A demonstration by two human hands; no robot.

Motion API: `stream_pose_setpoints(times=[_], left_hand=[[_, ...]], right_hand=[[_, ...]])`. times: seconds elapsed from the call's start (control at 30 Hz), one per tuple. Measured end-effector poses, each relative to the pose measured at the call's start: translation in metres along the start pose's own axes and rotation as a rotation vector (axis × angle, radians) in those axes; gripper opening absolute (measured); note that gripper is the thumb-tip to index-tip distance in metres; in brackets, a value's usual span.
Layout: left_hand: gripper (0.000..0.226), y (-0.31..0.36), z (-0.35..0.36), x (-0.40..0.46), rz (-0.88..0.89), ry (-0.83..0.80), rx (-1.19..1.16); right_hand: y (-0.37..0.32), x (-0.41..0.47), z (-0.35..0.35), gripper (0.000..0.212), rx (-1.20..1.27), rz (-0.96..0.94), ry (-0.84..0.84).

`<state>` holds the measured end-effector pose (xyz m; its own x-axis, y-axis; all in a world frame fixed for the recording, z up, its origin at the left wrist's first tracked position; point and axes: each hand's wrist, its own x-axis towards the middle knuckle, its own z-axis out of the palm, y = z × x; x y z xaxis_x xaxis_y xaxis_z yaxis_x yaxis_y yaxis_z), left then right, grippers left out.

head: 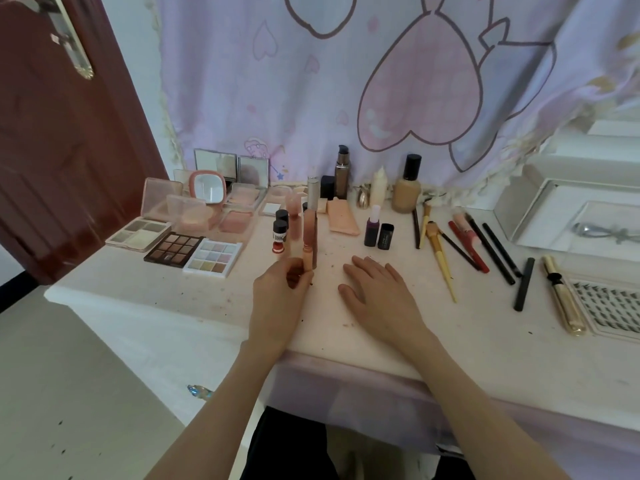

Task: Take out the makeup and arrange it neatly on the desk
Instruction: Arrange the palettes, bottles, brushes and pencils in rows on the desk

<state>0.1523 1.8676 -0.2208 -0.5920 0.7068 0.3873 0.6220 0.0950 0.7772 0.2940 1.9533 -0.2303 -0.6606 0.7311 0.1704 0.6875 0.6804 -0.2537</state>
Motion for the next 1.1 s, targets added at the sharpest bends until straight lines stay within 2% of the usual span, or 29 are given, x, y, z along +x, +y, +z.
stream_pose_setpoints(times=[0.27, 0.47, 0.57, 0.67, 0.77, 0.93, 1.1], left_hand=[[0.014, 0.001, -0.001, 0.0, 0.004, -0.02, 0.023], [0.034, 0.002, -0.005, -0.009, -0.069, -0.005, 0.067], [0.022, 0.01, -0.006, -0.029, 0.013, 0.031, 0.051], [0.011, 0.03, 0.009, -0.042, 0.279, -0.103, 0.095], [0.019, 0.048, 0.034, -0.037, 0.369, -0.31, 0.171], [0.043, 0.057, 0.078, -0.02, 0.473, -0.584, 0.409], [0.051, 0.055, 0.102, -0.006, 0.488, -0.654, 0.564]], right_hand=[[0.0, 0.0, 0.0, 0.051, -0.006, 0.002, -0.007], [-0.002, -0.004, -0.002, 0.052, -0.032, 0.018, -0.022], [0.0, -0.011, -0.006, 0.053, -0.034, 0.015, -0.072], [0.005, -0.013, -0.02, 0.046, 0.178, 0.027, -0.029], [0.023, -0.018, -0.041, 0.033, 0.321, 0.106, 0.173], [0.082, -0.024, -0.068, 0.026, 0.121, 0.232, 0.319], [0.131, -0.01, -0.081, 0.029, -0.001, 0.436, 0.294]])
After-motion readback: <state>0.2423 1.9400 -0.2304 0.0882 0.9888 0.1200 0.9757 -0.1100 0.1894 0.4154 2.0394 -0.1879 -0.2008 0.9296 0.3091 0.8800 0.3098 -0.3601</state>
